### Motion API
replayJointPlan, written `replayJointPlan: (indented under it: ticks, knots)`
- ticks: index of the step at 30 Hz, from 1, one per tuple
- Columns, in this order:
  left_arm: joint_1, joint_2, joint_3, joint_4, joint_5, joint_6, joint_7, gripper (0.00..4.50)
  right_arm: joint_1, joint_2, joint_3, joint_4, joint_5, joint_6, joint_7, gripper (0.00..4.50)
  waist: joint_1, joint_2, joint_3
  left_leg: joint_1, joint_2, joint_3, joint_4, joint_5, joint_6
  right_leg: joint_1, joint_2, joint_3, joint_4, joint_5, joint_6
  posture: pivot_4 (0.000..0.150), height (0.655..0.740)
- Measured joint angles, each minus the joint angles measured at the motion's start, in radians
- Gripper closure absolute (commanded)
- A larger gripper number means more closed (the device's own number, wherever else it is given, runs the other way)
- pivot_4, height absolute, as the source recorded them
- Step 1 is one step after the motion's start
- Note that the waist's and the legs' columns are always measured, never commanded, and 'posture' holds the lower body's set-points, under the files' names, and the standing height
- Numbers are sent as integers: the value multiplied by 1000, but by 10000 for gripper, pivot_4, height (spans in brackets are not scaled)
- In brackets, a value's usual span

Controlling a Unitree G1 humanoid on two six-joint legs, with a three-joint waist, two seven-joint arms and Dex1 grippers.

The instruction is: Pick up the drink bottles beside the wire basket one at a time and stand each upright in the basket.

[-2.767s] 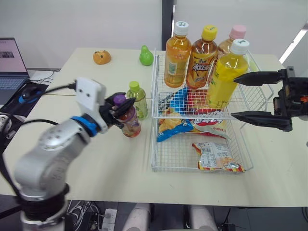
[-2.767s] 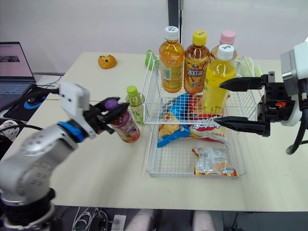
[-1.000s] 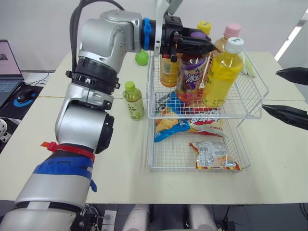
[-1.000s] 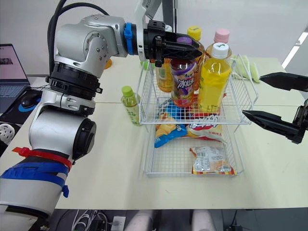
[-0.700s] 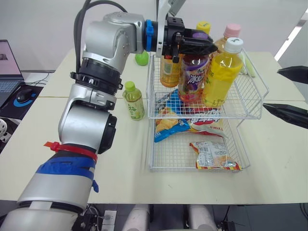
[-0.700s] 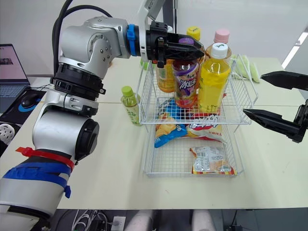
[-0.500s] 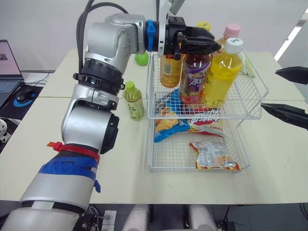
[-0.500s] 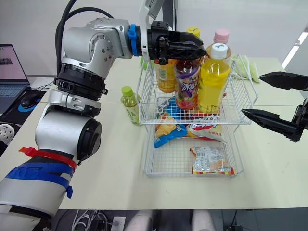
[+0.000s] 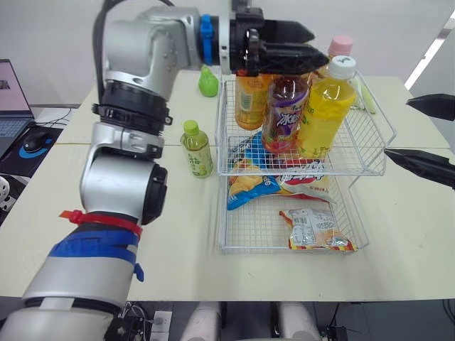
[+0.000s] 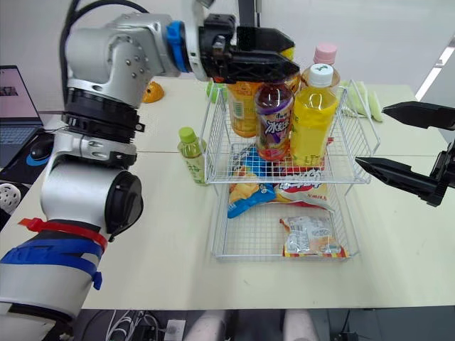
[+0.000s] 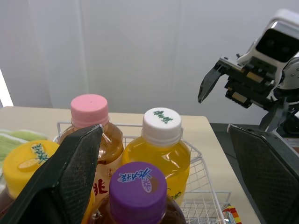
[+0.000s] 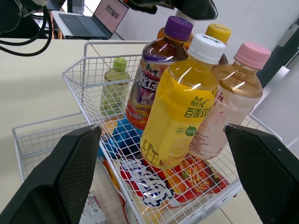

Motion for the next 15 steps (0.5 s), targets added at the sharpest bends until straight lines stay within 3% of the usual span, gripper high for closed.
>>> replayJointPlan:
  ticks: [15]
  knots:
    - [83, 323, 139, -221, -46, 117, 68, 467, -8, -11, 2, 3, 9, 0, 9, 0, -1, 1, -1, 1, 1, 0, 0, 0, 0, 0, 0, 1, 1, 0, 0, 1500, 7400]
